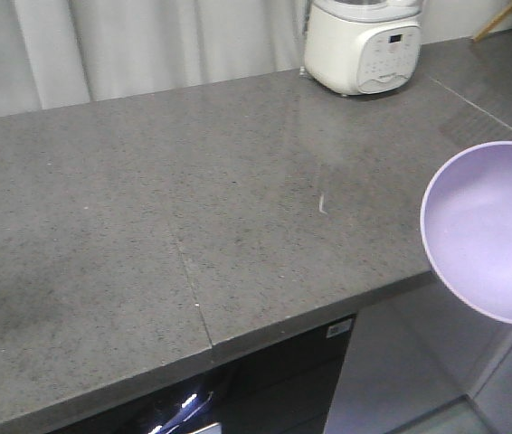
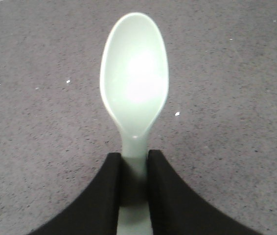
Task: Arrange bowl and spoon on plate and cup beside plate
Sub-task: 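Drive the base to the counter with the light blue plate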
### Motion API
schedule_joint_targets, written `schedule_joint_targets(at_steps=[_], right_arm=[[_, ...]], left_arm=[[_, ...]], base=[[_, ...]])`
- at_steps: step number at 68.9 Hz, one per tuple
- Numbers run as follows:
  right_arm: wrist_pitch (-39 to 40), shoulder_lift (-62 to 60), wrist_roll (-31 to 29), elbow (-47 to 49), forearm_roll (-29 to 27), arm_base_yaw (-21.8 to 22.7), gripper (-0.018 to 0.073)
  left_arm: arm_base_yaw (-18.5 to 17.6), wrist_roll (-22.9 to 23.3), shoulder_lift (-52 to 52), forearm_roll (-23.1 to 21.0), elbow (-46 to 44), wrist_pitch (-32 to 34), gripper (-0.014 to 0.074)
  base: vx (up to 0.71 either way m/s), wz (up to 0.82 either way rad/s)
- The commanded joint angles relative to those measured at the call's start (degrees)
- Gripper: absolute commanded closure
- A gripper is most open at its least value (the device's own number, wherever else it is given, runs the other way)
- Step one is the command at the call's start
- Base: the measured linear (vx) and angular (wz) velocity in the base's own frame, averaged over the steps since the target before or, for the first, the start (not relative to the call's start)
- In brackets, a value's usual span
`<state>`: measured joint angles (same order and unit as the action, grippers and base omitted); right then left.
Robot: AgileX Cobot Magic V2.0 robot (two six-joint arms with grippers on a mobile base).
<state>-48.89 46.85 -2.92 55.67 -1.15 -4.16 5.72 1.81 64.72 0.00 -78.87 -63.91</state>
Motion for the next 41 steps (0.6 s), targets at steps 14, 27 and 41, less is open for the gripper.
schedule_joint_targets(at_steps=[14,27,41], right_arm=[[3.8,-0.5,0.1,1.8,0.1,0.0,0.0566],[3.8,-0.5,0.1,1.8,0.1,0.0,0.0566],[3.8,-0.5,0.1,1.8,0.1,0.0,0.0566]], left_arm=[[-0.4,-0.1,-0.9,0.0,-1.3,2.8,0.0603],[-0.4,-0.1,-0.9,0.0,-1.3,2.8,0.0603],[-0.4,-0.1,-0.9,0.0,-1.3,2.8,0.0603]], base=[[-0.10,-0.52],[-0.09,-0.52],[-0.07,-0.55]])
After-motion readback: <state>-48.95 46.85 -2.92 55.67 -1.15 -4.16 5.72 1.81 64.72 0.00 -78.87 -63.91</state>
